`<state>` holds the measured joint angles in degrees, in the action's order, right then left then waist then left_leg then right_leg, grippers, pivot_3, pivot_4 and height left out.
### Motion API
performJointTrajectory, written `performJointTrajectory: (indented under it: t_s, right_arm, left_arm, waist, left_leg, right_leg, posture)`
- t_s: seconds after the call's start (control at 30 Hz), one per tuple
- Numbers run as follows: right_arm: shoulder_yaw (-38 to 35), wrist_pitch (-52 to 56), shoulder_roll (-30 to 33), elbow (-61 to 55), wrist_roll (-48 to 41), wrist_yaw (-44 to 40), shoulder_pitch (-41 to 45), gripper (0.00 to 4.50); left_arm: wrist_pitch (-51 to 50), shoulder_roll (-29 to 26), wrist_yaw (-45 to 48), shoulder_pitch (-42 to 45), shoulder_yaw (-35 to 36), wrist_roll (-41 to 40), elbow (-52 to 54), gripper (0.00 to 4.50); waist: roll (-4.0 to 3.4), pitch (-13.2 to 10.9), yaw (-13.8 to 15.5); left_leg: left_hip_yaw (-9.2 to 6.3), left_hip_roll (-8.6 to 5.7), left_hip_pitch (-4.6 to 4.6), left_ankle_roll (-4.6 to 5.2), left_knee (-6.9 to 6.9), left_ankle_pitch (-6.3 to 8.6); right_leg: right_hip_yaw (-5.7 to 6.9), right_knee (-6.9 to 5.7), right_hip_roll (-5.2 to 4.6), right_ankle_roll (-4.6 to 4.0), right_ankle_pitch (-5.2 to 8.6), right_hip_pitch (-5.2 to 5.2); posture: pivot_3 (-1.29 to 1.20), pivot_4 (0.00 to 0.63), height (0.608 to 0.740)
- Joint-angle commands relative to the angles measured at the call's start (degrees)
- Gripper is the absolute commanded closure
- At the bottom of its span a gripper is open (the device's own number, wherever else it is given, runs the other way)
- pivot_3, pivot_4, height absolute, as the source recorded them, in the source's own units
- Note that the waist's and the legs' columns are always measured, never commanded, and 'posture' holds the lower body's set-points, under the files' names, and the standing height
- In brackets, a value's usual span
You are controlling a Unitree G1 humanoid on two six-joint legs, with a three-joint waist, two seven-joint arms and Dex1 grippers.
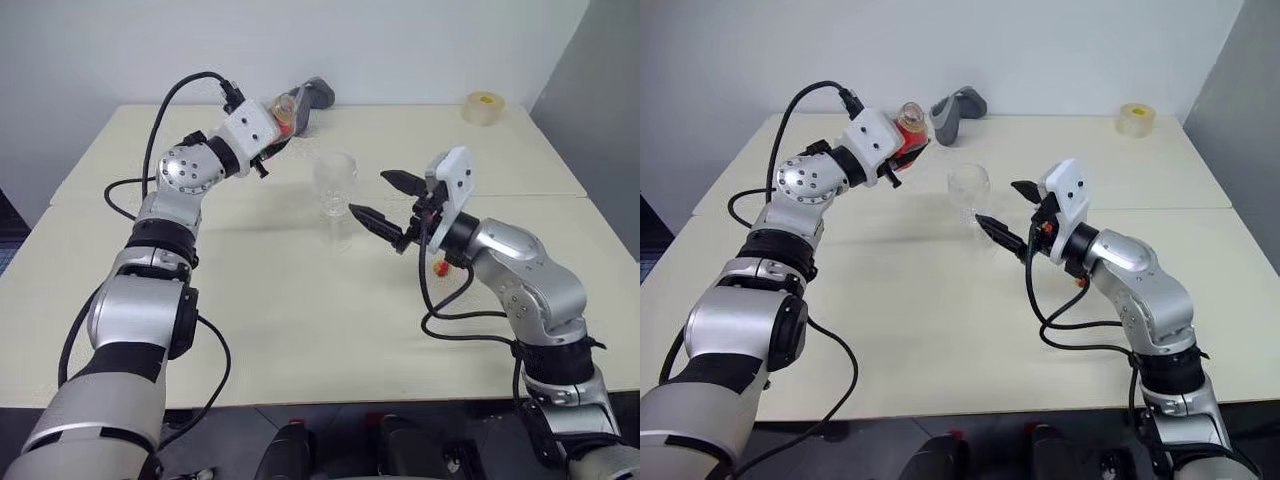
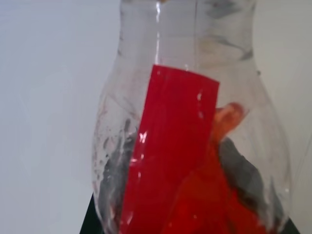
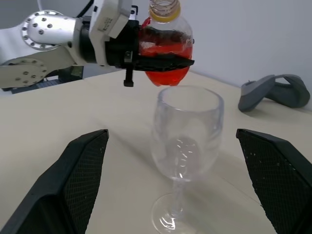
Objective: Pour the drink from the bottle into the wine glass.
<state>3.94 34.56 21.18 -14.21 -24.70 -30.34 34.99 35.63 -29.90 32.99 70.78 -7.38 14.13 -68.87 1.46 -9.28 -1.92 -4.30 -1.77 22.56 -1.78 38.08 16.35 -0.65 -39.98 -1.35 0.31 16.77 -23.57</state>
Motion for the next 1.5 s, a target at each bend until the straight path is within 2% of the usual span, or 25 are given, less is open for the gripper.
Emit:
performJointTrajectory:
  t_s: [0.03, 0.17, 0.77, 1.17, 1.5]
  right_arm:
    - [0.1, -2.5, -0.8, 1.4, 2.5, 0.9, 2.6, 0.0]
    - [0.5, -3.6, -2.3, 3.5, 3.9, 0.8, 4.5, 0.0]
    - [-0.1, -6.4, -8.3, 4.0, 4.1, -0.1, 6.2, 0.0]
    - [1.0, -8.3, -7.7, 3.6, 6.2, -1.0, 5.7, 0.0]
    - [0.7, -8.7, -8.5, 3.9, 6.1, -0.6, 5.8, 0.0]
  left_arm:
    - [2.7, -0.9, -2.1, 4.2, -0.6, 1.6, -1.1, 3.12]
    - [4.1, -1.5, -3.3, 5.5, -2.0, 4.0, -2.6, 3.12]
    - [7.9, -4.2, -10.4, 8.1, -7.3, 12.7, -4.6, 3.12]
    - [10.1, -5.7, -17.6, 11.3, -12.2, 19.2, -5.3, 3.12]
    - [10.7, -6.1, -19.6, 12.8, -13.8, 21.2, -5.8, 3.12]
  waist:
    - [0.0, 0.0, 0.0]
    - [0.0, 0.0, 0.0]
    - [0.0, 0.0, 0.0]
    - [0.0, 0.0, 0.0]
    - [0.0, 0.0, -0.1]
  left_leg:
    - [0.0, 0.0, 0.06, 0.0, 0.0, 0.0]
    - [0.1, -0.01, 0.41, -0.21, 0.04, -0.13]
    - [0.12, -0.02, 0.4, -0.21, 0.06, -0.13]
    - [0.12, -0.05, 0.4, -0.21, 0.07, -0.13]
    - [0.13, -0.05, 0.4, -0.21, 0.08, -0.13]
  right_leg:
    - [0.01, -0.02, 0.0, 0.0, 0.0, -0.06]
    - [-0.1, -0.19, 0.0, -0.01, -0.01, -0.51]
    - [-0.13, -0.3, -0.02, -0.01, -0.01, -0.56]
    - [-0.13, -0.37, -0.02, -0.01, -0.01, -0.6]
    - [-0.13, -0.41, -0.03, -0.01, -0.01, -0.61]
  posture:
    - [0.0, 0.15, 0.74]
    - [0.0, 0.15, 0.74]
    - [0.0, 0.15, 0.74]
    - [0.0, 0.15, 0.74]
    - [0.0, 0.15, 0.74]
